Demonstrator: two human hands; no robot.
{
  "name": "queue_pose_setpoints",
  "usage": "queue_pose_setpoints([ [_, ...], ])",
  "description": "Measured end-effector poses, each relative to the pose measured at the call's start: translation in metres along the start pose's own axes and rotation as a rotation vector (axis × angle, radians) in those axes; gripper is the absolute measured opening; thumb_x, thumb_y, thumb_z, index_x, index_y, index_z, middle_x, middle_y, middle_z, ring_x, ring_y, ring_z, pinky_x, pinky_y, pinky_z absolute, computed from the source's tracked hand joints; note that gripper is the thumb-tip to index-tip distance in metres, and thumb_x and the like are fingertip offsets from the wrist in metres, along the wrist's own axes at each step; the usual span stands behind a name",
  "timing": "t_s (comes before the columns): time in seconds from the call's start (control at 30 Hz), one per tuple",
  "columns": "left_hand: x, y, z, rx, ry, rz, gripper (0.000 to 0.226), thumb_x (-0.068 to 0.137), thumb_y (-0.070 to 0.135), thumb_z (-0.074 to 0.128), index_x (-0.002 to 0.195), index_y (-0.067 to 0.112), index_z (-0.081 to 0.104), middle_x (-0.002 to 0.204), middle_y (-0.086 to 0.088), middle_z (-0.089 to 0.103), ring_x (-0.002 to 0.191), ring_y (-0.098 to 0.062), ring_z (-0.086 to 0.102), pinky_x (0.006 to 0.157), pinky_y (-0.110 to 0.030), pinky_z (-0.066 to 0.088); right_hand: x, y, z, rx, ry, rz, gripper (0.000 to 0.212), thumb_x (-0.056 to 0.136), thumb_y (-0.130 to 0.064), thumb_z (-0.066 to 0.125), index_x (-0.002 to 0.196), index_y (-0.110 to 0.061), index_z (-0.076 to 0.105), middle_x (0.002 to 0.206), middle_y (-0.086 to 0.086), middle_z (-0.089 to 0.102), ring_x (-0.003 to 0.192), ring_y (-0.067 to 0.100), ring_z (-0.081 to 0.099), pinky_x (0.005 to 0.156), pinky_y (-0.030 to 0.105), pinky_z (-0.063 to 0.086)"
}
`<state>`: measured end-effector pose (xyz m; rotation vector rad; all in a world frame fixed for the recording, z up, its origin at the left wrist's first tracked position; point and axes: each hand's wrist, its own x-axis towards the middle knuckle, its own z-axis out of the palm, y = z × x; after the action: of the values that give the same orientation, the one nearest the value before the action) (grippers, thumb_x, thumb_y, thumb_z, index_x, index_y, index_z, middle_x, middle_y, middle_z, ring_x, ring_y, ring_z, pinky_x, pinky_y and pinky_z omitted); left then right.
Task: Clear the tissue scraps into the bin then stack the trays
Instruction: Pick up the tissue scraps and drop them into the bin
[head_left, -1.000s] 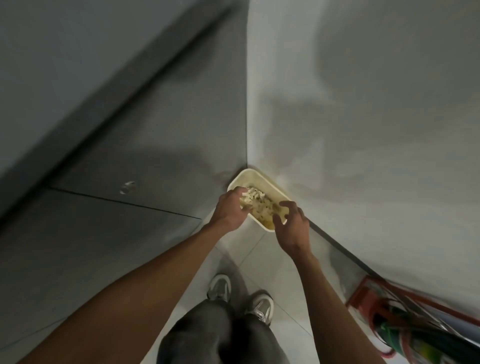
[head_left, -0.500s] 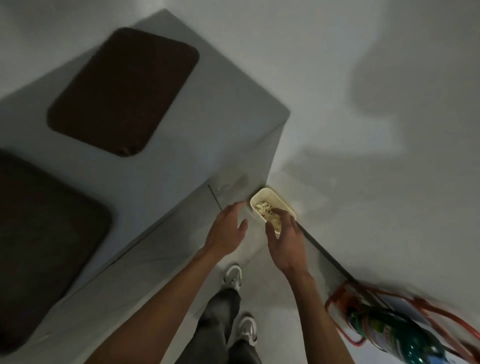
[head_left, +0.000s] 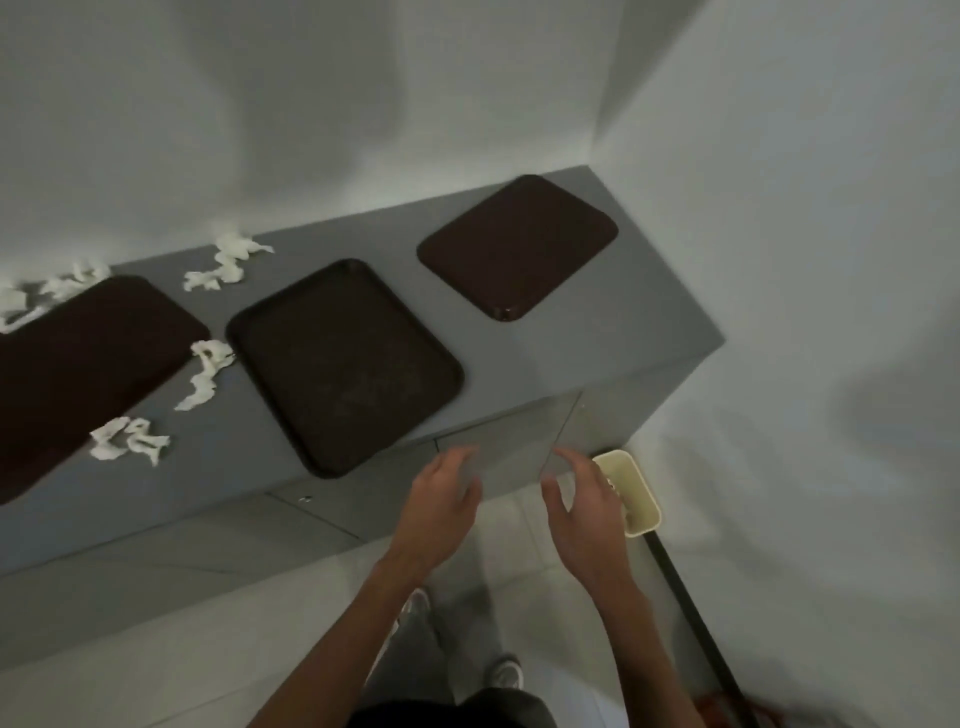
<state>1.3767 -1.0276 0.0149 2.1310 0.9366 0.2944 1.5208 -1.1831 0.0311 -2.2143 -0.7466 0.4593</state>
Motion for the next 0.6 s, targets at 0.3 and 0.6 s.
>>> queue_pose_setpoints([
  [0.3, -0.045, -0.091, -0.125, -0.038, 0.246, -0.144, 0.027, 0.095, 0.022, 0.069, 0.122, 0.025, 0.067, 0.118, 0.006, 0.072, 0.106, -0.013, 0.068, 0.092, -0.027, 0.051, -0.017, -0.112, 0.087, -0.017, -0.134, -0.171, 0.039, 0.106, -0.033, 0.06, 0.144, -0.024, 0.058, 0.141, -0.006, 0.063, 0.13, 0.012, 0.057, 0.106, 0.021, 0.038],
  [0.6, -0.07, -0.214, -0.249, -0.001, 0.271, -0.214, 0.025, 0.093, 0.017, 0.07, 0.115, 0.027, 0.067, 0.112, 0.01, 0.072, 0.104, -0.01, 0.069, 0.091, -0.03, 0.055, -0.036, -0.211, 0.214, 0.002, -0.269, -0.222, 0.033, 0.106, -0.033, 0.06, 0.139, -0.031, 0.059, 0.136, -0.012, 0.061, 0.122, 0.003, 0.056, 0.102, 0.015, 0.038],
])
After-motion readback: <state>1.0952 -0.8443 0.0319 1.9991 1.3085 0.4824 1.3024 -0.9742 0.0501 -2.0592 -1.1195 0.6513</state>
